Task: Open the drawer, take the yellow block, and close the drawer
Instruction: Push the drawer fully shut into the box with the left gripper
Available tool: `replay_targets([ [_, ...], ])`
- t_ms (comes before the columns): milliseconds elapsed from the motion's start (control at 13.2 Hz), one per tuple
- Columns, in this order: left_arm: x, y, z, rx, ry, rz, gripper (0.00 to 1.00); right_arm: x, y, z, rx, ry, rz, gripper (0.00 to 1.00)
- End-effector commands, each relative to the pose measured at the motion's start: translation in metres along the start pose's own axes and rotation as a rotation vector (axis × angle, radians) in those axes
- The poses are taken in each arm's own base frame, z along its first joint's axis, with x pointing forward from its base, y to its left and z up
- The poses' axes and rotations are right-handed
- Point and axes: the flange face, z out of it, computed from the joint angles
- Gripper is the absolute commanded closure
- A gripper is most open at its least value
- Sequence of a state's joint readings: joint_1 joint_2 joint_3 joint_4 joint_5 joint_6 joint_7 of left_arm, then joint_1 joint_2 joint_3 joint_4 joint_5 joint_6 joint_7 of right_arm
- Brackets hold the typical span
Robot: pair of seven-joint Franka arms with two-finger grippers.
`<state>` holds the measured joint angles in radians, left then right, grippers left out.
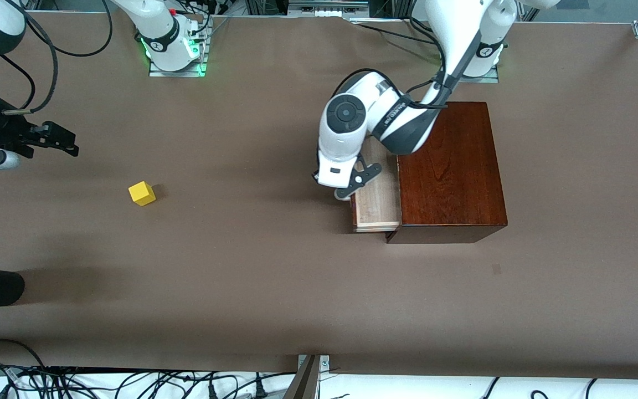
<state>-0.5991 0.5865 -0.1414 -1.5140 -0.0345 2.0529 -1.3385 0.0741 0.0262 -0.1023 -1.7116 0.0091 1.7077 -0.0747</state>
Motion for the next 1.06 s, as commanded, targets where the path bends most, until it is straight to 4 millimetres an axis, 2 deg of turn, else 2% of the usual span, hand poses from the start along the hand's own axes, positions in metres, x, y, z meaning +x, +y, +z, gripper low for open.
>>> replay_targets([
  [0,0.071,-0.063,-0.014,0.112,0.092,0.01,1.0,-0.005,0.003,-0.014,-0.028,-0.01,0.011,0.0],
  [228,0.092,-0.078,-0.017,0.138,0.077,0.029,1.0,-0.009,0.005,-0.028,-0.028,-0.025,0.036,0.0],
  [304,0.094,-0.082,-0.017,0.143,0.074,0.042,1.0,-0.011,0.006,-0.03,-0.028,-0.027,0.043,0.0],
  [456,0.106,-0.091,-0.02,0.149,0.086,0.036,1.0,-0.011,0.007,-0.029,-0.028,-0.028,0.043,0.0],
  [532,0.105,-0.09,-0.023,0.143,0.087,0.03,1.0,-0.01,0.007,-0.027,-0.028,-0.032,0.043,0.0],
  [684,0.098,-0.083,-0.031,0.117,0.079,0.024,1.0,-0.009,0.006,-0.025,-0.027,-0.036,0.043,0.0],
  [760,0.09,-0.08,-0.043,0.087,0.059,0.012,1.0,-0.008,0.007,-0.023,-0.027,-0.038,0.044,0.0],
  [912,0.067,-0.064,-0.061,0.005,-0.041,-0.007,0.87,-0.008,0.008,-0.023,-0.027,-0.038,0.046,0.0],
  [988,0.053,-0.057,-0.068,-0.018,-0.063,0.006,0.87,-0.008,0.008,-0.023,-0.027,-0.038,0.047,0.0],
])
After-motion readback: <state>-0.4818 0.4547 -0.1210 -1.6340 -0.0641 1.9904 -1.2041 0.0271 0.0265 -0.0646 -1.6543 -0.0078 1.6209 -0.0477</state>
